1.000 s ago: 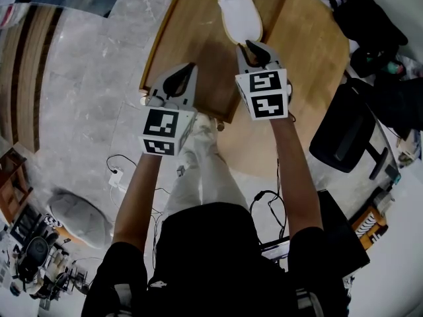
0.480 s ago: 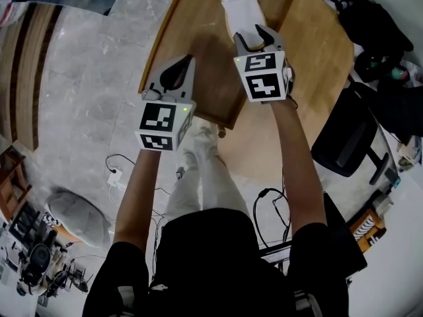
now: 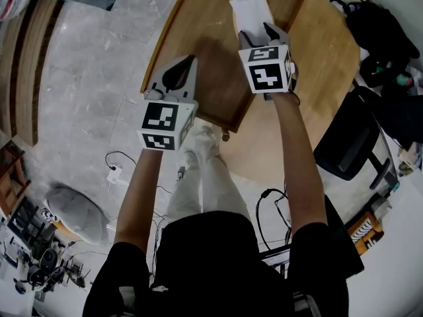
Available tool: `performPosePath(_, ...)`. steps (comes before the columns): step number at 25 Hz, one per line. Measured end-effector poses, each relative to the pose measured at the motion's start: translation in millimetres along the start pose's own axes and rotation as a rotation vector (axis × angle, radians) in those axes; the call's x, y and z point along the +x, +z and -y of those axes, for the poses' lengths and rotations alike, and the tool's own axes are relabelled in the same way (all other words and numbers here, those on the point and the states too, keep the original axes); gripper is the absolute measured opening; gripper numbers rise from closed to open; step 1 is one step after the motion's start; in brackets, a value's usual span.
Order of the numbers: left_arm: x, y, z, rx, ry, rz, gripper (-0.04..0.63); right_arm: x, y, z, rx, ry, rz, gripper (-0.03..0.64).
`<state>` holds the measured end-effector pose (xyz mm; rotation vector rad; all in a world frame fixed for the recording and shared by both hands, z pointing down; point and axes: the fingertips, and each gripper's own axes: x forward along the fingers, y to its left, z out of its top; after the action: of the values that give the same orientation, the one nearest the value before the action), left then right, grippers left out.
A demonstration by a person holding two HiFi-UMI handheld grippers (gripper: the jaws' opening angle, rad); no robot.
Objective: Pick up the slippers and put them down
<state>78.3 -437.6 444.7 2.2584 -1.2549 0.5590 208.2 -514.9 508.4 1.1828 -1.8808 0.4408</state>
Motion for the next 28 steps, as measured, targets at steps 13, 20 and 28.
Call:
performPosePath(13,4.2,-10.0,0.0,-0.005,-0.006,-0.030,0.003,5.2,-1.6,-0.1,-0.031,0.004,-0.006,0.184)
performPosePath(20,4.5,-10.5,2.1,-0.006,-0.010,-0.027,0.003,5.7,-3.1,-1.4,-0.044,0.001,-0.024,0.160)
performPosePath(28,1.6,-8.4,-0.8,-0.009,-0.009,-0.021,0.003,4.6,-3.7,-4.5,-0.038,0.003,-0.034,0.118)
